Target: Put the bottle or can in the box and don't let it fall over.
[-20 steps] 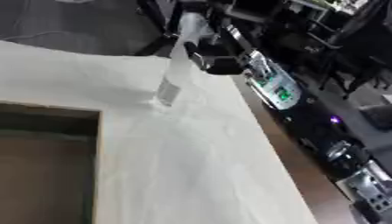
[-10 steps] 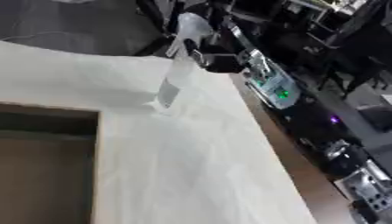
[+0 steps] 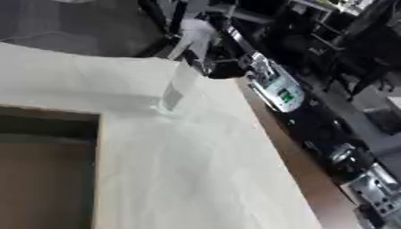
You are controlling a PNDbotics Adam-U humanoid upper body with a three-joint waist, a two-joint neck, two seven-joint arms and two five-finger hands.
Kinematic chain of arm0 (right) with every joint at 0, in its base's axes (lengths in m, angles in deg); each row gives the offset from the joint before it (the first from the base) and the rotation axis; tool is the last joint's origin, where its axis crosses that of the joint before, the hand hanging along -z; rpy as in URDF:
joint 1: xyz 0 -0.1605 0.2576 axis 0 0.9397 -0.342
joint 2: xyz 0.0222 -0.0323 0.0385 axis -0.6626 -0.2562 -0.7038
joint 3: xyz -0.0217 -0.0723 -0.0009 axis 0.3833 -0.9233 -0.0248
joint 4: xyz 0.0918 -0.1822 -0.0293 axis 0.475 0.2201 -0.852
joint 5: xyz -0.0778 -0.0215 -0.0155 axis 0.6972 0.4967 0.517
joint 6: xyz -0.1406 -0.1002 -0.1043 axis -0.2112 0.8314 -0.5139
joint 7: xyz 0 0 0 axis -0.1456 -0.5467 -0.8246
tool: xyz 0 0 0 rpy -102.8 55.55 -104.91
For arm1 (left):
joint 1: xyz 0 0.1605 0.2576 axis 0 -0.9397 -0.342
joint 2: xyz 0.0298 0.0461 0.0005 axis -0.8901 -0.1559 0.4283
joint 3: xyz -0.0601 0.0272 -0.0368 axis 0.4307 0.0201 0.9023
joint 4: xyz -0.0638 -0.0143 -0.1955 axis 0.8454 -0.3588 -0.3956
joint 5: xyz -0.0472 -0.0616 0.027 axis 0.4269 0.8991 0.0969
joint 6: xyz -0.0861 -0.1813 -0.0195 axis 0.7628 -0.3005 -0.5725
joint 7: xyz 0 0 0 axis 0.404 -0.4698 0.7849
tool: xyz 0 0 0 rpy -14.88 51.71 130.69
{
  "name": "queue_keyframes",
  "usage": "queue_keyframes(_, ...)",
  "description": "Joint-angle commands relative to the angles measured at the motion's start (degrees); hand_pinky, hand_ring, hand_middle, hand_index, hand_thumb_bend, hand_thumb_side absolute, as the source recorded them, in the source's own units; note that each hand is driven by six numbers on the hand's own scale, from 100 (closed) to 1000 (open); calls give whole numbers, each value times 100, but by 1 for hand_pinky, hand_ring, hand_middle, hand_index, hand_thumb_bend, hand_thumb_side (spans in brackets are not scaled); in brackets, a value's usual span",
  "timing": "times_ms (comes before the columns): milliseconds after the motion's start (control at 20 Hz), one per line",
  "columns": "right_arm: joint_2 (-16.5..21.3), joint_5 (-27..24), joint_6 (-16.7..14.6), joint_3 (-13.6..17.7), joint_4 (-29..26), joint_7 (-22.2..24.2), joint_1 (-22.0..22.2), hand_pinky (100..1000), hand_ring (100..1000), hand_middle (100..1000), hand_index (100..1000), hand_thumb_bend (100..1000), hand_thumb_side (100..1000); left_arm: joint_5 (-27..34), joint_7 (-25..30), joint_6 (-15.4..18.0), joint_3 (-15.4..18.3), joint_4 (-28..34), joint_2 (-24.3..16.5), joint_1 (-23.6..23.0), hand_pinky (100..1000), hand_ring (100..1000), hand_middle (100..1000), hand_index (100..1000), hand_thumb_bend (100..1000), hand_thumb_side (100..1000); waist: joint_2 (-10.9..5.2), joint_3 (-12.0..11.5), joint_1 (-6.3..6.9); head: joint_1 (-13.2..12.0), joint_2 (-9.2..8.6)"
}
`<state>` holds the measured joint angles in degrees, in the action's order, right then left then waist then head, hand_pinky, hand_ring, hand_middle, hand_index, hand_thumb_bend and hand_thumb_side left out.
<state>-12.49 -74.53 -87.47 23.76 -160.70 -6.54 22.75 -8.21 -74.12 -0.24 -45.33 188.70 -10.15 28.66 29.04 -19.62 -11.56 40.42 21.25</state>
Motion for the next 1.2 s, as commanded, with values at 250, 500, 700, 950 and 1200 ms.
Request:
queue_keyframes(250,144,-102,30,54,-19,9,-63,840,577,465,498,251,100,-53,34,-86,-14,-92,11,-86,631,356,767,850,152,880,-139,58,5,34,-14)
queue_keyframes(500,129,-343,40,30,-46,0,-65,735,453,343,355,280,100,-44,53,-115,-13,-92,3,-87,630,355,767,849,153,879,-178,65,-9,39,5)
queue_keyframes(700,129,-578,58,2,-88,7,-64,654,356,278,270,344,100,-36,52,-124,-3,-92,-10,-88,630,355,767,850,155,879,-217,66,-19,40,28)
queue_keyframes(950,127,-814,178,-29,-106,94,-62,599,296,244,222,342,100,-24,43,-141,7,-92,-28,-88,630,355,767,850,156,877,-283,84,-35,34,82)
queue_keyframes(1200,170,-911,490,-38,-72,-104,-131,569,258,202,179,339,100,2,25,-160,22,-92,-52,-112,630,355,766,849,156,874,-376,161,-16,22,216)
